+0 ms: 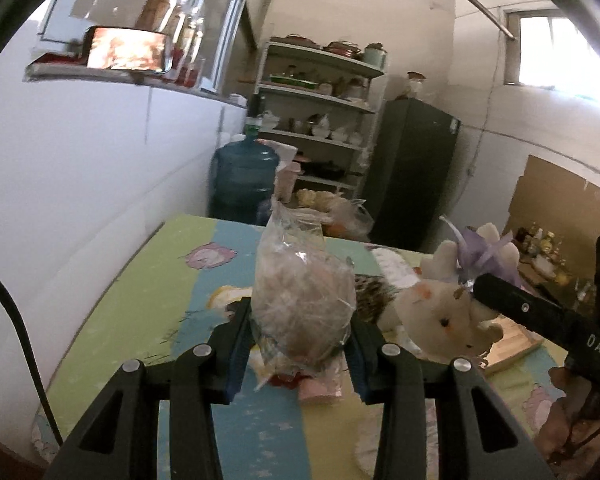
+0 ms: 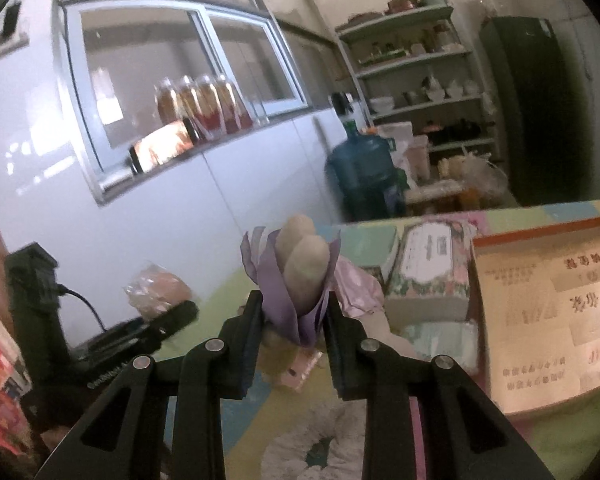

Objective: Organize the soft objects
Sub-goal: 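Carry the bagged toy and bunny over the box and release them inside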

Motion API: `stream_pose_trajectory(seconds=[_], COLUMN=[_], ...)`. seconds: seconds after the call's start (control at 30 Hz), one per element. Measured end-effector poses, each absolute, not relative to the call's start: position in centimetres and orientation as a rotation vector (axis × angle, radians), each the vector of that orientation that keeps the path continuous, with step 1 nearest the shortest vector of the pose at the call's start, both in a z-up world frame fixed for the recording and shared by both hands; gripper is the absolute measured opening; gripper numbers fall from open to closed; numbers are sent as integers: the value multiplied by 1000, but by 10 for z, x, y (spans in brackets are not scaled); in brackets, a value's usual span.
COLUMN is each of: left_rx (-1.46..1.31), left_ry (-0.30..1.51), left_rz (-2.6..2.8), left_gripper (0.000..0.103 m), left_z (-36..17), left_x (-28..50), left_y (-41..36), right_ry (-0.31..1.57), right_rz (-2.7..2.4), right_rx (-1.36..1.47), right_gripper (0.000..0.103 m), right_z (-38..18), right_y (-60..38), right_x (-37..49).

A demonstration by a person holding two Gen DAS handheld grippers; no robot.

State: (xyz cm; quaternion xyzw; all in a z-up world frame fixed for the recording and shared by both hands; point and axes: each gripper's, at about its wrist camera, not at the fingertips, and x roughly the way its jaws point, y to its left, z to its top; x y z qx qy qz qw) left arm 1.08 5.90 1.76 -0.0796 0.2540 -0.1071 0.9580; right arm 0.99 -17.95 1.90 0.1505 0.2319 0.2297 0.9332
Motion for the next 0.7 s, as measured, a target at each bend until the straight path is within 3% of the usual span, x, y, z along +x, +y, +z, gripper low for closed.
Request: stream_pose_trajectory(seconds=[0.7], left_rx=[-27], left_ry=[517], left_rz=[-466], left_gripper=[42], left_z=[44], left_x=[44], left_y=[-88], right_ry=[401], right_rz=[293], right_rx=[473], right_gripper=[30], right_z=[34], right_y=[-321], right_x=[-11])
